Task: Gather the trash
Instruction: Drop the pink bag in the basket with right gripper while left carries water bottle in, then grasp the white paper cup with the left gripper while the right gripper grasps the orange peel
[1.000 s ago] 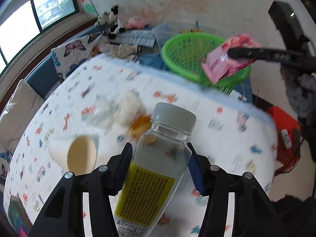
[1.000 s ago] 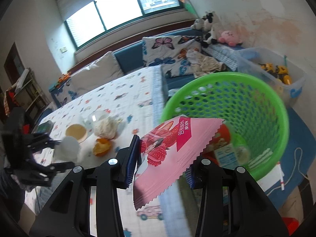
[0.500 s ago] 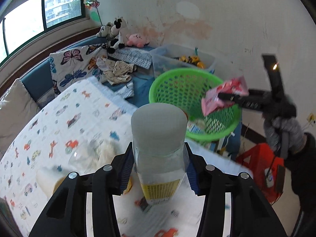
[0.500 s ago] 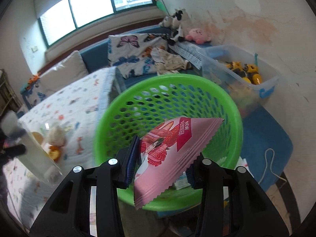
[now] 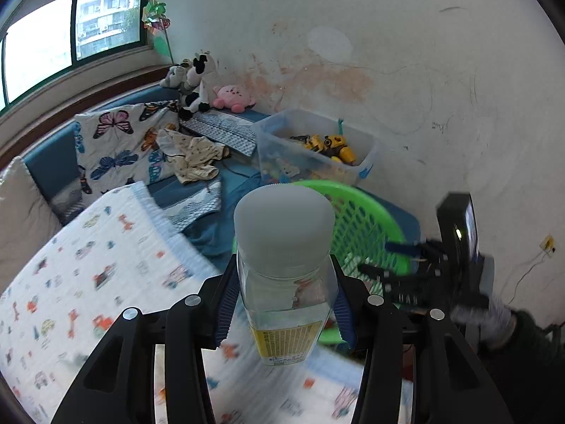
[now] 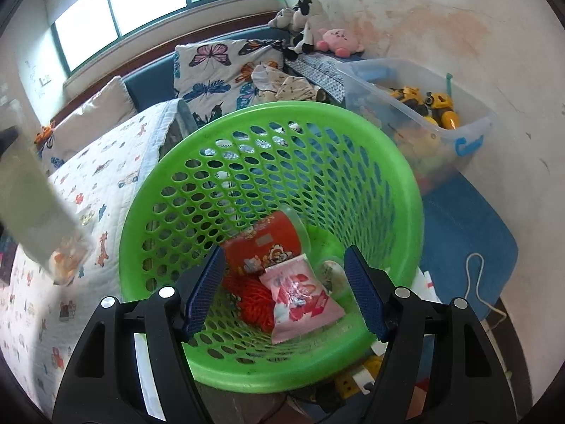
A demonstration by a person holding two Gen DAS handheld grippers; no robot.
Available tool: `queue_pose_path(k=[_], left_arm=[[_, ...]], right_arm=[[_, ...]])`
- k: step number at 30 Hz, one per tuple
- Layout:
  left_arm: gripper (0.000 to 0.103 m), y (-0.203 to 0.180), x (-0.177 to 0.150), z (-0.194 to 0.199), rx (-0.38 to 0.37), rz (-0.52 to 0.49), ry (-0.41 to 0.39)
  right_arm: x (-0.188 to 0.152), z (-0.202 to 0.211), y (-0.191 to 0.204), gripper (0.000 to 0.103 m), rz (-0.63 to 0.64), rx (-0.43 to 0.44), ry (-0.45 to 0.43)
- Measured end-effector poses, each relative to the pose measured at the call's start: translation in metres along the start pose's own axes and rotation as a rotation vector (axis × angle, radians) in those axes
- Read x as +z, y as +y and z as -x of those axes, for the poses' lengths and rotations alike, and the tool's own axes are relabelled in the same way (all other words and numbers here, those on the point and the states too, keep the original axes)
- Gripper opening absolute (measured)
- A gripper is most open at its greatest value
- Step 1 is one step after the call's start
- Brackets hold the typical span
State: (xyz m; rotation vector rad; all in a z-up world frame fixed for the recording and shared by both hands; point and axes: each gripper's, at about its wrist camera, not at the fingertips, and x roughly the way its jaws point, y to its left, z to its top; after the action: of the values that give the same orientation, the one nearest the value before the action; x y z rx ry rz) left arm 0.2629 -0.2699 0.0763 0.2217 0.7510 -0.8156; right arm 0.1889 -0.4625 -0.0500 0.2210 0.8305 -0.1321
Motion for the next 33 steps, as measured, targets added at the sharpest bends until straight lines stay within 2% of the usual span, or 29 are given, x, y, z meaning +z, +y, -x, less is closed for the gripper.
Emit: queue_pose_path(k=[7, 12, 18, 20, 21, 27, 33], left_arm=[[0.047, -0.01, 0.016, -0.053, -0.044, 0.065, 0.035], [0.047, -0.02, 0.013, -0.081, -0.043, 0.077, 0.068], [0.049, -0.019, 0.006, -0.108, -0.056, 0.148, 0.146], [0.066, -0.019, 0.003, -0.109, -0.056, 0.148, 0.146], [0.069, -0.02, 0.001, -0.108, -0.054, 0.145, 0.142], [0.069, -0.015, -0.008, -0.086, -0.027, 0.119, 0.117], [0.069, 0.007, -0.023, -0.052, 0.029, 0.139, 0.089]], right_arm=[[-0.011, 0.023, -0.014, 0.071, -0.035, 0.019, -0.032], [-0.018, 0.034, -0.017, 0.072, -0.049, 0.043, -0.05], [-0.023, 0.037, -0.016, 0.072, -0.058, 0.067, -0.056], [-0.025, 0.036, -0.015, 0.072, -0.061, 0.074, -0.054], [-0.026, 0.036, -0.015, 0.072, -0.06, 0.075, -0.053], [-0.029, 0.039, -0.011, 0.072, -0.063, 0.092, -0.06], [-0.029, 0.049, -0.001, 0.072, -0.044, 0.1, -0.077]])
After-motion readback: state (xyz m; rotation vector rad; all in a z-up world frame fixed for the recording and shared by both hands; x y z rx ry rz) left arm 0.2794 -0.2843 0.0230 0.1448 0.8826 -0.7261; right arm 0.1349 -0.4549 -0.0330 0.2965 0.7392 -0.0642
